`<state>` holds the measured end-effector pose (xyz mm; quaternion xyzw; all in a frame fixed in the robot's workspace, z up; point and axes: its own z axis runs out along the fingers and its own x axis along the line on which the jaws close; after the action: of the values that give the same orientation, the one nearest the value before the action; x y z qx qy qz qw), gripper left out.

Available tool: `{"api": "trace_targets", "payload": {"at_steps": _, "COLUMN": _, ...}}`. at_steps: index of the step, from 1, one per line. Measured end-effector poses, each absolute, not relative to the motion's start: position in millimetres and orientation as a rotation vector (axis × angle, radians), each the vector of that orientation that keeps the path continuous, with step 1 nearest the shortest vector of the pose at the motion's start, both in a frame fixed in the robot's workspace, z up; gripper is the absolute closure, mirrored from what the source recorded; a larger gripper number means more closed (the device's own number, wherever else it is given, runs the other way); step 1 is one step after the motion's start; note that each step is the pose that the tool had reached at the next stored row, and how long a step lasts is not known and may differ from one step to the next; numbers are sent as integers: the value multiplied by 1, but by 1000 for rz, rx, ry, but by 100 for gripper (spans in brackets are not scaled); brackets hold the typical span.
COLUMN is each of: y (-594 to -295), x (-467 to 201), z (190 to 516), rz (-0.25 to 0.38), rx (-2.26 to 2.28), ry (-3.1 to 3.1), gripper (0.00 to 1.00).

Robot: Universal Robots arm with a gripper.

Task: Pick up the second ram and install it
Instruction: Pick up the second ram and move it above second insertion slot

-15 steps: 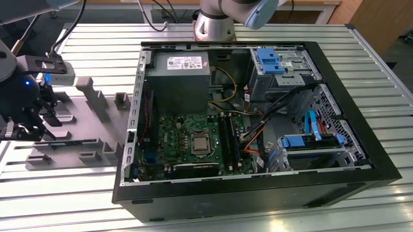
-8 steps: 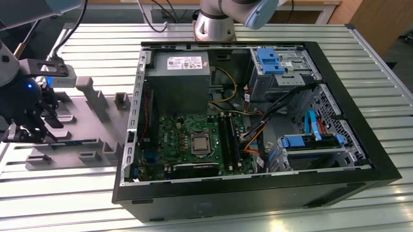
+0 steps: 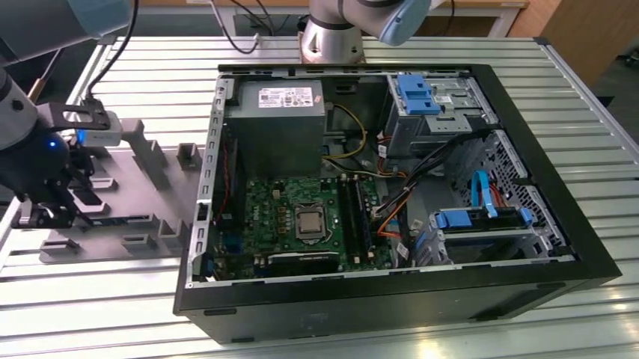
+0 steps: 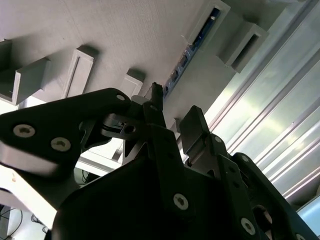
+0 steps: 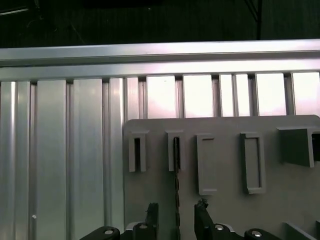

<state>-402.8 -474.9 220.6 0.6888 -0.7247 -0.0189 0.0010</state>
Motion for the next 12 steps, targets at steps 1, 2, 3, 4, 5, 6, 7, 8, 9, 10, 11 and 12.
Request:
{"api": "trace_targets", "payload": {"at_steps": 1, "y": -475, "x": -404, "z": 219, "rz": -59, "rx": 2163, "ry": -2275, "gripper": 58}}
{"api": "trace_targets", "payload": {"at_steps": 2, "y": -475, "x": -405, "z": 217, "rz": -59, "rx": 2163, "ry": -2275, "gripper": 58}}
{"api": "trace_targets", "payload": {"at_steps": 3, "y": -475, "x": -406, "z": 215, "rz": -59, "rx": 2163, "ry": -2276, "gripper": 58}}
{"api": "trace_targets", "payload": {"at_steps": 4, "y": -475, "x": -406, "z": 214, "rz": -59, "rx": 2163, "ry": -2275, "gripper": 58}}
{"api": "trace_targets", "payload": {"at_steps": 5, "y": -475, "x": -406, "z": 212, "rz": -59, "rx": 2163, "ry": -2275, "gripper": 58}}
{"api": "trace_targets", "payload": {"at_steps": 6, "y": -475, "x": -406, "z": 211, "rz": -59, "rx": 2163, "ry": -2275, "gripper": 58}}
{"api": "trace_targets", "payload": {"at_steps": 7, "y": -475, "x": -406, "z": 210, "rz": -59, "rx": 2163, "ry": -2275, "gripper": 58}}
{"api": "trace_targets", "payload": {"at_steps": 8, "y": -475, "x": -406, "z": 209, "rz": -59, "rx": 2163, "ry": -2275, "gripper": 58}}
{"api": "trace_targets", "payload": {"at_steps": 9, "y": -475, "x": -406, "z": 208, "rz": -59, "rx": 2163, "ry": -2275, "gripper": 58}}
{"api": "trace_targets", "payload": {"at_steps": 10, "y": -475, "x": -406, "z": 207, "rz": -59, "rx": 2163, "ry": -2275, "gripper": 58}}
{"api": "trace_targets", "payload": {"at_steps": 11, "y": -475, "x": -406, "z": 206, "rz": -59, "rx": 2163, "ry": -2275, "gripper": 60}}
{"api": "trace_targets", "payload": {"at_steps": 12, "y": -475, "x": -406, "z": 205, "rz": -59, "rx": 2163, "ry": -2275, "gripper": 60}}
